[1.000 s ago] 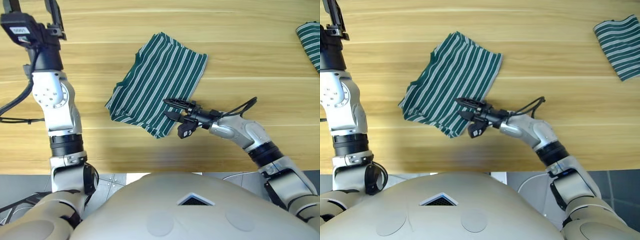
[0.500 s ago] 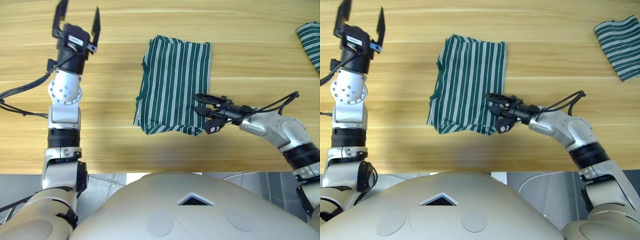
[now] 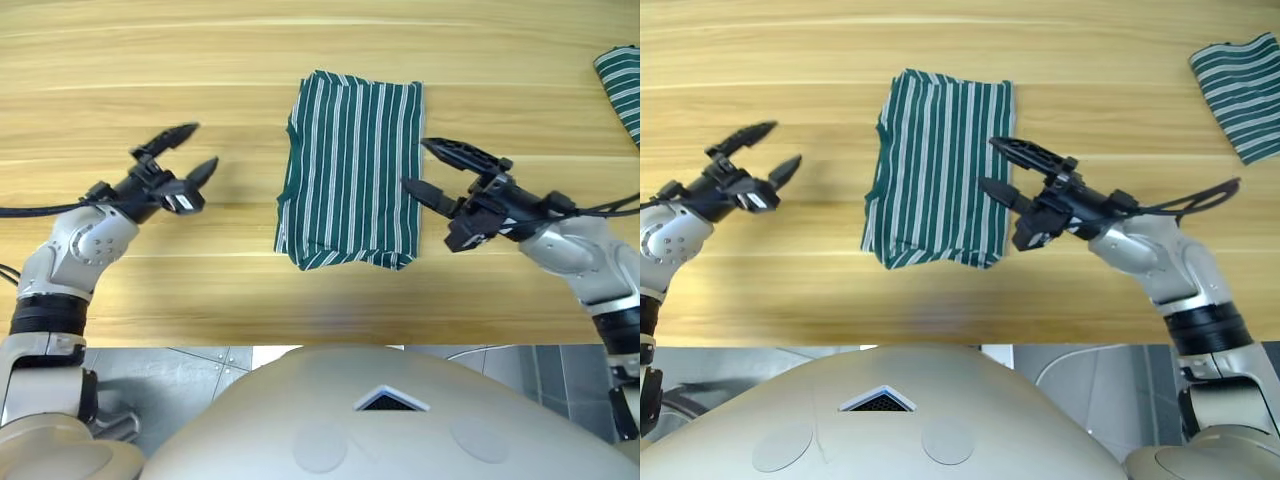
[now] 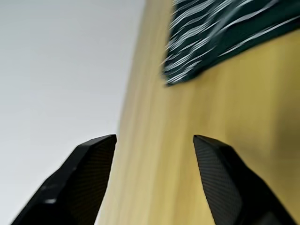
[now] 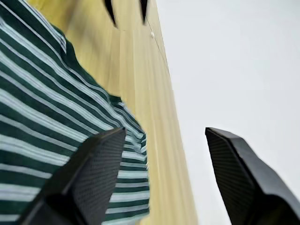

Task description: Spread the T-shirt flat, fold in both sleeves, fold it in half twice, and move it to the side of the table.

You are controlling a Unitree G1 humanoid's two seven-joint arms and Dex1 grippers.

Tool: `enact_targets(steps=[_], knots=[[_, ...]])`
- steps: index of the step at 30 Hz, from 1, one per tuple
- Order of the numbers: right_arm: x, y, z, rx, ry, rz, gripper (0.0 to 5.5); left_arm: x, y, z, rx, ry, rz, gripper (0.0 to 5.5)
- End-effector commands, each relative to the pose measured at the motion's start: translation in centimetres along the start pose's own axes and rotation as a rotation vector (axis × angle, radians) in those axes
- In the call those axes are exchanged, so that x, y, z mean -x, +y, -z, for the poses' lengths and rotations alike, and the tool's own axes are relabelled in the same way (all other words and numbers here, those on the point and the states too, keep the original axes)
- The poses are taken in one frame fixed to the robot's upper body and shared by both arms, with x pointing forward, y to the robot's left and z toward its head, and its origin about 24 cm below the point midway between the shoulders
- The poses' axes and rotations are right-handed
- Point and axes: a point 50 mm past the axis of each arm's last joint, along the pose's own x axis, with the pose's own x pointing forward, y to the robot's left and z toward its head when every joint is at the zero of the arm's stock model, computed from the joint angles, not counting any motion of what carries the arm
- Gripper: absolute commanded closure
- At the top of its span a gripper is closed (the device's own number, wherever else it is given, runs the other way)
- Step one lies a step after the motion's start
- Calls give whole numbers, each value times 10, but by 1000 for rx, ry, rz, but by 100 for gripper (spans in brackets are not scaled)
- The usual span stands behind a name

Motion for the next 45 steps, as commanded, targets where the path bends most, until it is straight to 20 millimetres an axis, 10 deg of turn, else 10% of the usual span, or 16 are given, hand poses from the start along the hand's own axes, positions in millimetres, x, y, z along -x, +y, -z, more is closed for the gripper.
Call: enact_targets(steps=[1,8,45], knots=[[35,14,28,30,222,-125,239,-1,-17,-10,-20,-63,187,245],[31,70,23,6,202,-370,239,4,-52,-24,-14,-144,475,245],[33,85,2,28,32,-711,239,-26,-77,-47,-24,-399,735,265]])
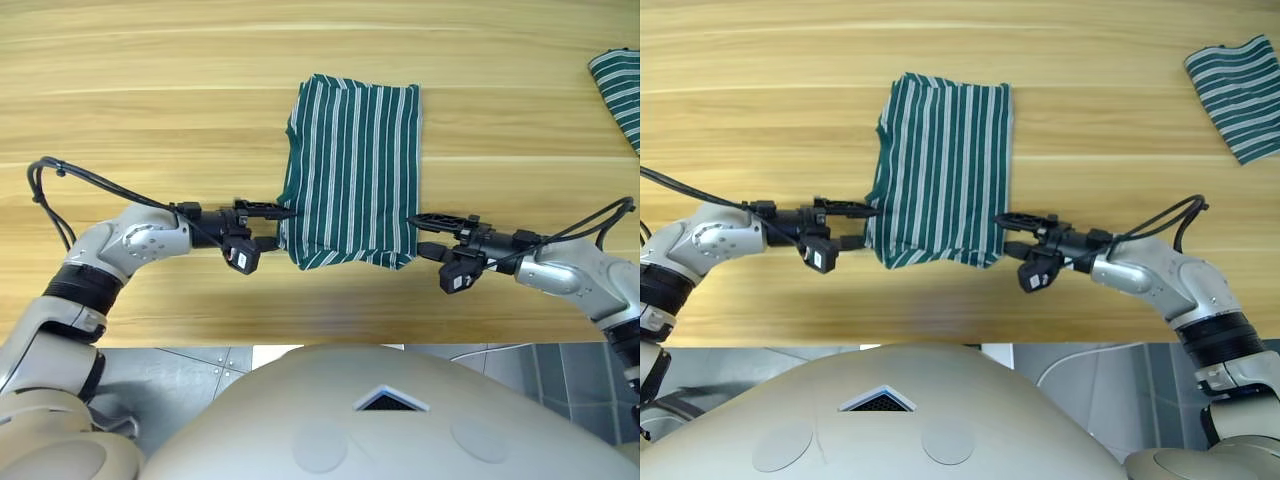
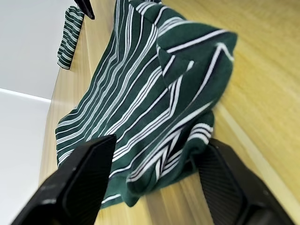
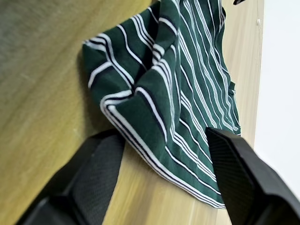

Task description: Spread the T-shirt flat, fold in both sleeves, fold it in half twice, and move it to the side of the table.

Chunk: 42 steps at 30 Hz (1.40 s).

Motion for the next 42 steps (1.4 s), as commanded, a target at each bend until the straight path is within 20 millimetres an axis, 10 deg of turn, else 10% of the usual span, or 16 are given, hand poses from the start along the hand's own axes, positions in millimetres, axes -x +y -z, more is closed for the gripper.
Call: enact_targets(steps=[1,16,20,32,42], knots=[[0,27,-8,-31,-19,-177,239,-13,-41,-3,60,-13,242,274],[0,32,-2,-41,-27,-227,239,-20,-46,-2,98,-26,225,497],[-2,32,2,-54,-26,-223,310,-20,-45,-1,102,-17,206,529],[-19,28,5,-69,-62,-198,517,-22,-45,-5,114,-33,171,540],[-6,10,-4,-62,-47,-103,534,2,-42,4,197,70,-35,542]])
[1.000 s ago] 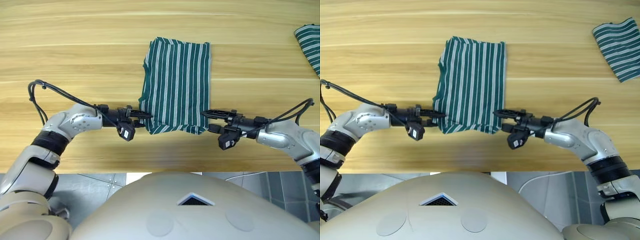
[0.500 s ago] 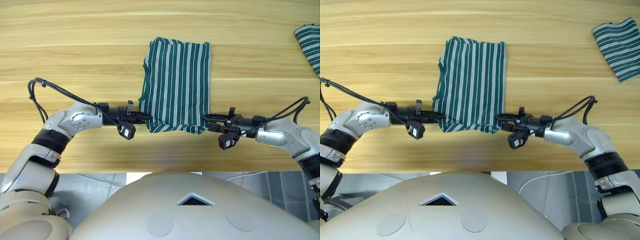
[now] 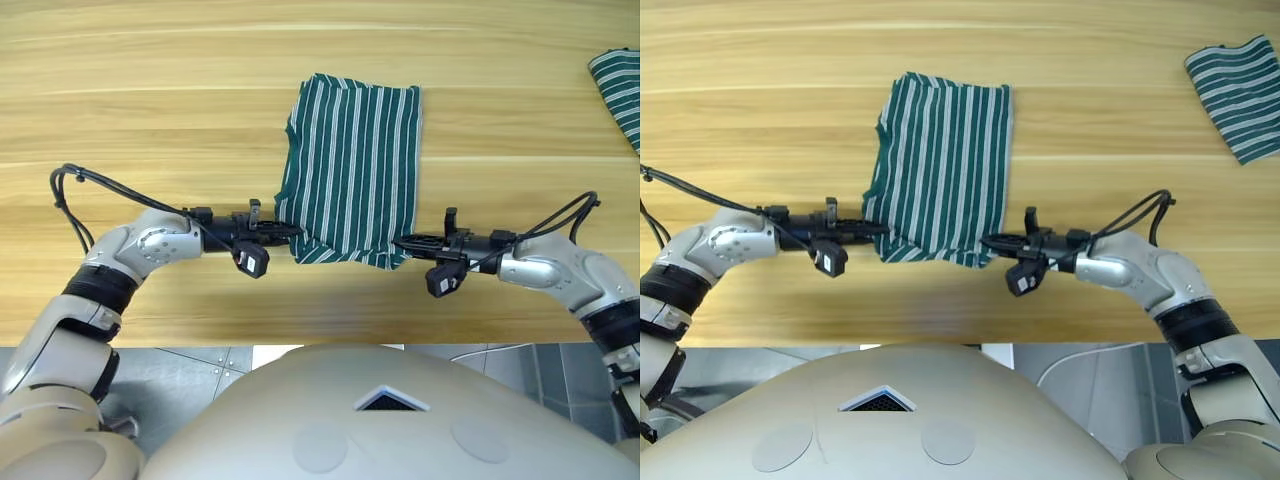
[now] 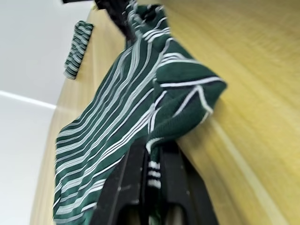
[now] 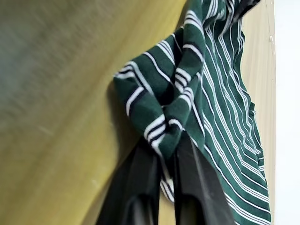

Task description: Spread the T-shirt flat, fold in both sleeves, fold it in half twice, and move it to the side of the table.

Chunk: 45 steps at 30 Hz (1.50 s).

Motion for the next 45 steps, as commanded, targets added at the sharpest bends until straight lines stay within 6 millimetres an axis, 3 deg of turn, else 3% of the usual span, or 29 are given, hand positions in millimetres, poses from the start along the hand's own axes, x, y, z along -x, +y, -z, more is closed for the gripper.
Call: enact_targets(steps=[1,5,10,13,19,23,26,33,37,45], knots=[[11,3,1,-31,56,-17,534,14,-37,5,148,115,28,542],[7,0,-1,-52,49,37,534,17,-43,-3,186,123,-36,543],[15,12,-5,-128,86,45,534,12,-73,-34,303,89,-33,543],[20,16,-18,-186,58,63,534,7,-84,-54,361,74,-46,543],[28,15,-27,-252,64,107,534,4,-81,-73,403,69,-88,543],[26,-4,-23,-264,51,234,534,13,-59,-55,396,126,-226,543],[23,-25,-8,-284,57,370,534,18,-29,-34,383,158,-393,543],[11,-51,22,-290,117,556,534,14,3,-6,402,184,-593,543],[4,-62,36,-278,156,605,534,7,16,7,402,212,-633,543],[-19,-92,71,-241,260,677,534,-4,65,45,350,297,-742,543]])
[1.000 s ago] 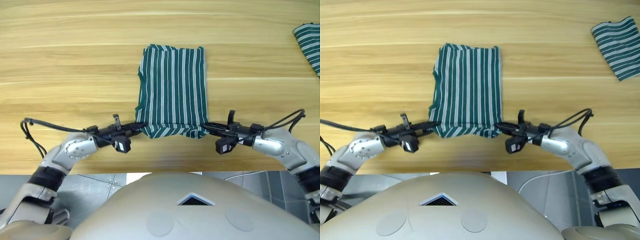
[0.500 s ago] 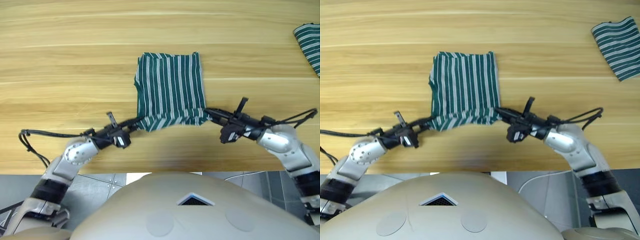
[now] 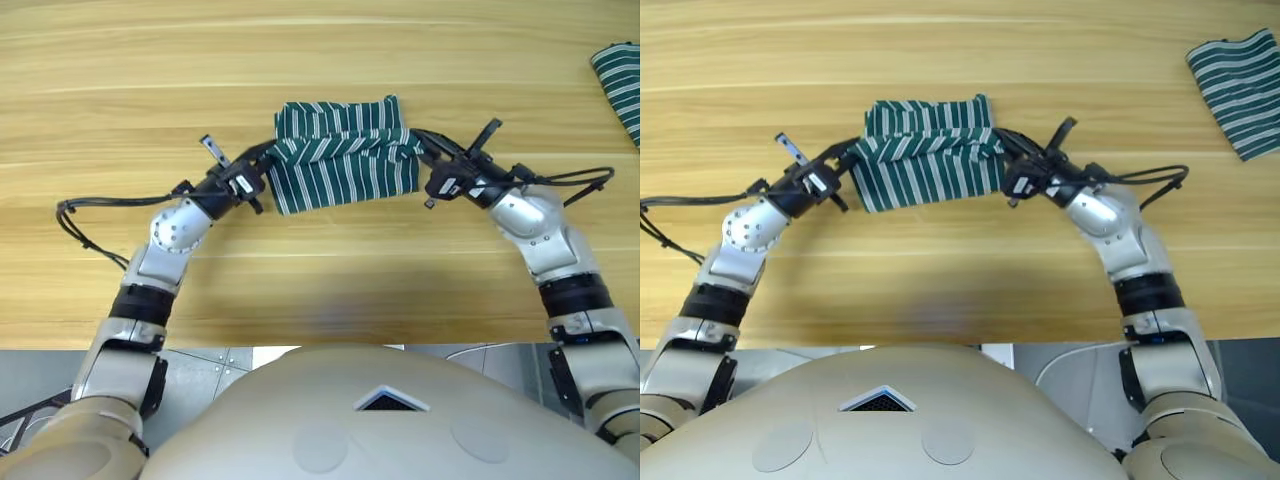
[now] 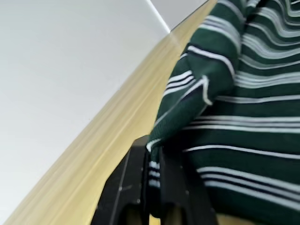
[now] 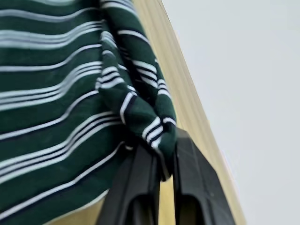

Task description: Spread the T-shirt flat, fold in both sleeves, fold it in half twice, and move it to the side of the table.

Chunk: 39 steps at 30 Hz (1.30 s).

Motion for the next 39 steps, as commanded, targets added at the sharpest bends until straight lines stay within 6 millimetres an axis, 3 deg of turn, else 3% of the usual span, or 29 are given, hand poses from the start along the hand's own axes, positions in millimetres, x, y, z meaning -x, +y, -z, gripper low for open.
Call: enact_targets(steps=[1,7,12,14,19,27,35,39], knots=[[-20,-15,12,25,59,58,534,-19,21,6,-31,28,-66,543],[-42,-24,23,44,109,92,534,-45,22,10,-49,56,-54,543],[-52,-17,28,63,131,56,534,-55,9,18,-53,98,-2,543],[-54,-13,30,70,133,29,485,-56,3,21,-36,108,22,543],[-63,-11,32,71,164,29,417,-58,3,25,18,125,13,467],[-85,-10,33,37,250,102,297,-57,16,36,96,209,-139,365],[-106,-43,25,-92,297,270,293,-77,53,30,239,246,-350,245],[-104,-38,29,-118,344,288,293,-70,46,37,294,258,-396,202]])
